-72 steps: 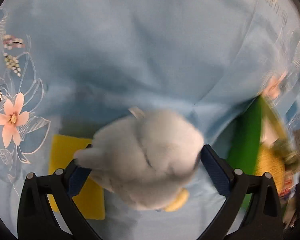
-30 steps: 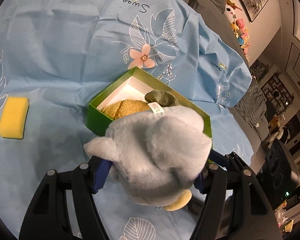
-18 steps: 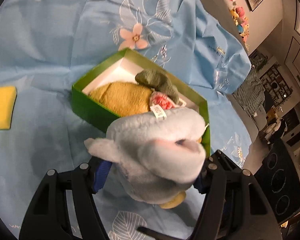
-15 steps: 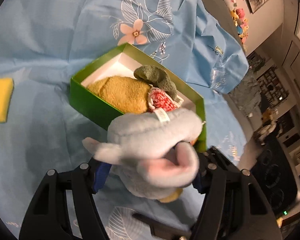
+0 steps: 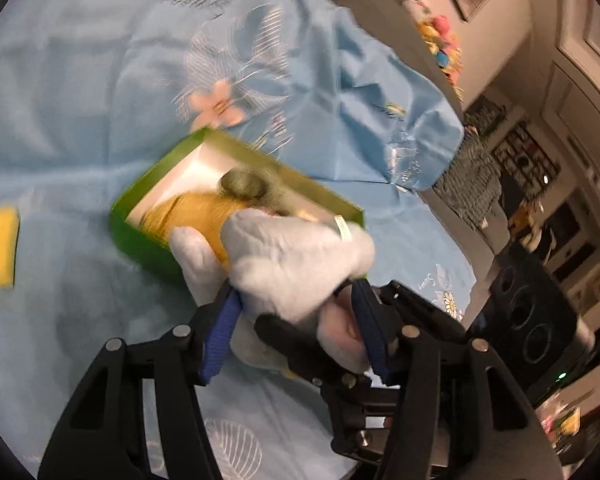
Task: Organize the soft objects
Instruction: 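Lift the bunny with the left gripper and carry it over the box, then lower the bunny into the green box and open the left gripper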
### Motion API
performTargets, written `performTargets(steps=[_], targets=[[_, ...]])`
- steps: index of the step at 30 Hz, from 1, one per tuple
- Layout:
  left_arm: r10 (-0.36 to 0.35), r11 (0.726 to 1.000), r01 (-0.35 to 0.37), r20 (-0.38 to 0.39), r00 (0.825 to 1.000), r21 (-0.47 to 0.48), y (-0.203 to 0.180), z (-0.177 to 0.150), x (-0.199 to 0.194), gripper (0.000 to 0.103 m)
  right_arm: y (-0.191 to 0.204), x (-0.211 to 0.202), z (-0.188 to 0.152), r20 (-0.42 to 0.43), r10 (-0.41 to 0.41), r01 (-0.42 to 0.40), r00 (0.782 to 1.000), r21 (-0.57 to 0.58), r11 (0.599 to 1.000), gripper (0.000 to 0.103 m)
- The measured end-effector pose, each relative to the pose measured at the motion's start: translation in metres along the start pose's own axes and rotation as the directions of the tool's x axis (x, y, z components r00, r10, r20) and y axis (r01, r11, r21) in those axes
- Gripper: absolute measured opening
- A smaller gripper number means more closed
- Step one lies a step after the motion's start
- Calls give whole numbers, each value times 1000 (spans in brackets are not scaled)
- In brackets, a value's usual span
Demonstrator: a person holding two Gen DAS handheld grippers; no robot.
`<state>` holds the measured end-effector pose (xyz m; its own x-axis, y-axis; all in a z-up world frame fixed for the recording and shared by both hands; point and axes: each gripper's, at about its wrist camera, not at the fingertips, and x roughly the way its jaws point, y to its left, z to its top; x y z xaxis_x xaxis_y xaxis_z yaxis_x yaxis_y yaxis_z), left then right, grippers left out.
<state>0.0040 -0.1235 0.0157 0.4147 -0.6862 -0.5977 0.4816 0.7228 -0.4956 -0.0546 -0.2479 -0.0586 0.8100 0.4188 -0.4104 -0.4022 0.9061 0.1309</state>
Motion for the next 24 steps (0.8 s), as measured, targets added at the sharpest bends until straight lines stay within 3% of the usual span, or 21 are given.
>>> performTargets(steps=[5, 10, 12, 13, 14, 15, 16, 18, 21, 24], targets=[[15, 994, -17, 14, 1000, 104, -37, 28, 19, 55, -30, -18, 18, 98, -97, 92, 990, 52, 994, 50], [70, 980, -69, 0, 998, 188, -57, 45, 64, 55, -65, -3, 20, 78, -189, 178, 979, 128, 976, 50], [95, 975, -94, 5, 995, 200, -57, 47, 76, 64, -73, 3, 17, 50, -205, 196, 978, 149, 969, 50], [117, 972, -119, 23, 993, 202, -56, 48, 81, 79, -77, 9, 15, 22, -213, 207, 977, 159, 965, 54], [141, 969, -147, 43, 989, 197, -53, 50, 82, 87, -79, 9, 11, 2, -234, 231, 972, 161, 960, 56], [161, 966, -170, 59, 985, 194, -51, 49, 82, 99, -81, 10, 10, -11, -250, 248, 968, 159, 956, 65], [195, 960, -207, 82, 977, 188, -47, 50, 81, 102, -83, 9, 8, -23, -267, 267, 963, 154, 951, 79], [218, 955, -235, 110, 970, 181, -41, 49, 76, 102, -84, 3, 7, -22, -328, 328, 944, 139, 934, 90], [285, 937, -308, 145, 947, 167, -30, 45, 65, 102, -91, -13, 7, 15, -346, 339, 938, 156, 928, 90], [351, 910, -387, 217, 911, 149, -18, 35, 44, 102, -98, -33, 8, 65, -363, 342, 930, 213, 915, 93]])
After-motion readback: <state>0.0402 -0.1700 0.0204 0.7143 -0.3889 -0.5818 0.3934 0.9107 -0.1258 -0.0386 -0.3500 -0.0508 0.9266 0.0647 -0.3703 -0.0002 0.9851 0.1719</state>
